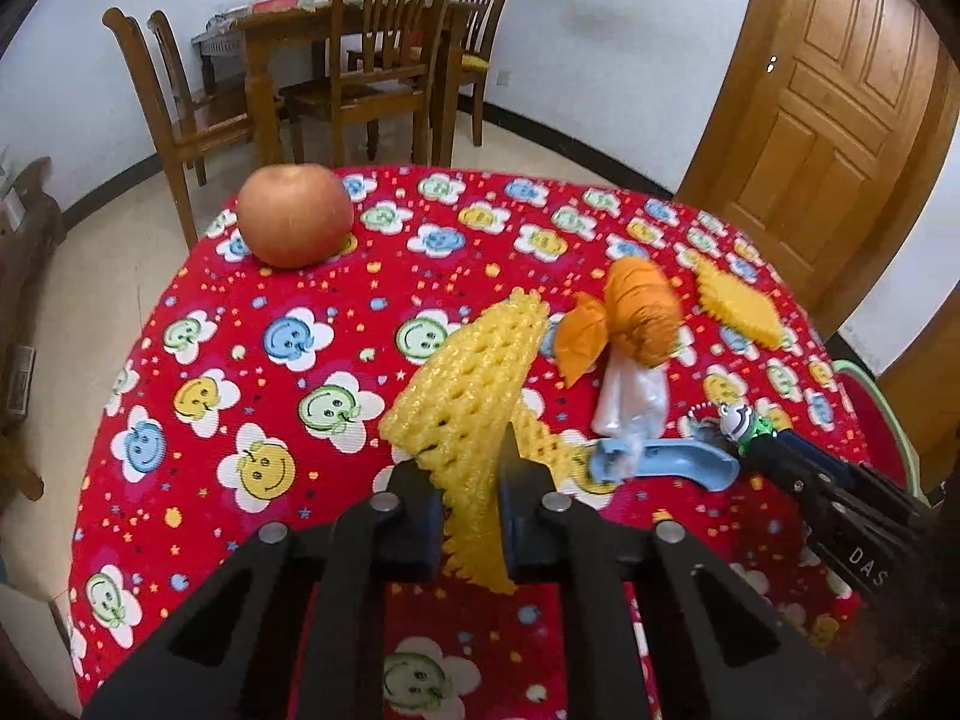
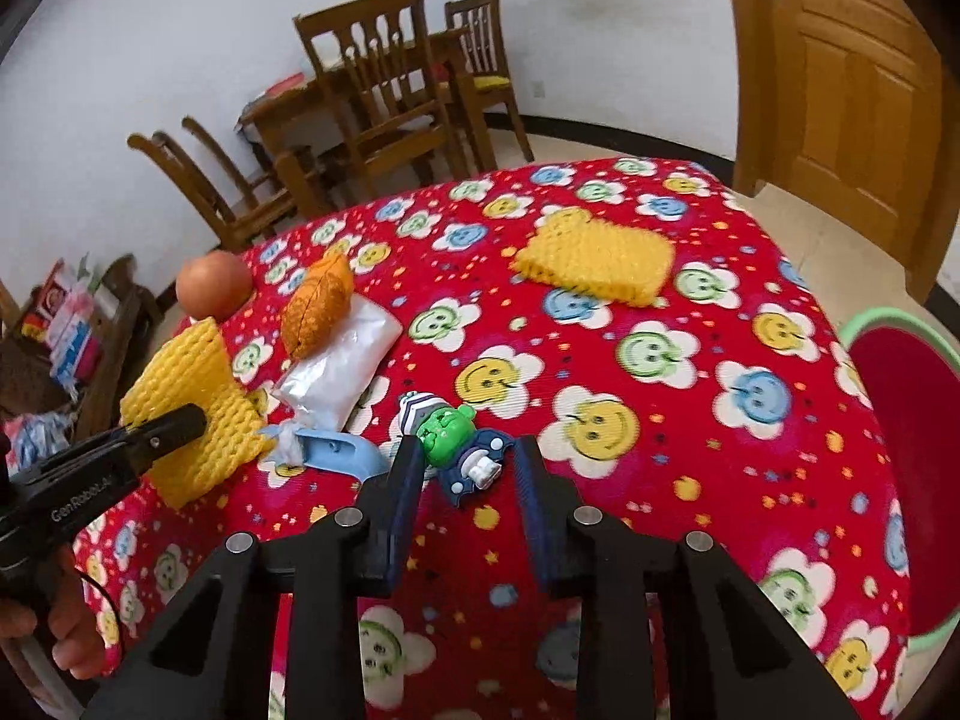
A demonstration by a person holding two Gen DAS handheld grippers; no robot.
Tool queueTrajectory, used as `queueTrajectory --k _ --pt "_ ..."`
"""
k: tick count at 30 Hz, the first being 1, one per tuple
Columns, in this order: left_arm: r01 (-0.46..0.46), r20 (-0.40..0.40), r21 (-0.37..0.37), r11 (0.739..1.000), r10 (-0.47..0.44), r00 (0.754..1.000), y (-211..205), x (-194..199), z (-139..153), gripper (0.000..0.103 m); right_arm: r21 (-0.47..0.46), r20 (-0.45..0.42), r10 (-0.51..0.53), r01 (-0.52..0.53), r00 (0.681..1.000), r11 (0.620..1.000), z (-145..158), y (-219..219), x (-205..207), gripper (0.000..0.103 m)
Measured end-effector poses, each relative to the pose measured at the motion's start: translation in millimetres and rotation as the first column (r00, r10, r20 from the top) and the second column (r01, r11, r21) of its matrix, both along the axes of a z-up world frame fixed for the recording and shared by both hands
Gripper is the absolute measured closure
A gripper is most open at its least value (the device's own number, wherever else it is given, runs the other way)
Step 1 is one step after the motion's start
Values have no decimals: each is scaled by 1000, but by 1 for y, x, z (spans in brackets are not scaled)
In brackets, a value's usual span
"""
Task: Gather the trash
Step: 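Carry the foam net and green toy toward the red bucket with both grippers, then open the right gripper to drop the green toy while the left gripper drops the foam net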
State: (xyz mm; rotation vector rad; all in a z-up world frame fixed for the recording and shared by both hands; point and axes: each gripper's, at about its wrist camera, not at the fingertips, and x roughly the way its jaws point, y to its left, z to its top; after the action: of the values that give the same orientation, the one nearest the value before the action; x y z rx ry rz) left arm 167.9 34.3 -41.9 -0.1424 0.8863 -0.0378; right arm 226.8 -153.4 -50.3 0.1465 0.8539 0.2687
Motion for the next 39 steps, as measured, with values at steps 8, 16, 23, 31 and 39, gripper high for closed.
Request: queueTrajectory --k 8,16,23,31,39 --pt "65 54 -17 998 -64 996 -24 -18 27 89 50 23 -61 60 998 997 17 -32 -25 72" --pt "146 77 -37 989 -142 987 -58 -29 40 89 82 55 -130 125 990 989 34 -65 -56 72" --pt "207 83 -50 977 -203 976 -87 -36 47 89 109 79 -195 186 978 977 45 -92 -78 72" --pt "287 92 -52 957 -281 955 -125 -38 53 89 128 99 -285 271 954 954 53 -129 -96 72" --pt "378 88 -43 925 -373 924 -175 -35 54 90 142 80 -382 369 921 918 47 -173 -106 72"
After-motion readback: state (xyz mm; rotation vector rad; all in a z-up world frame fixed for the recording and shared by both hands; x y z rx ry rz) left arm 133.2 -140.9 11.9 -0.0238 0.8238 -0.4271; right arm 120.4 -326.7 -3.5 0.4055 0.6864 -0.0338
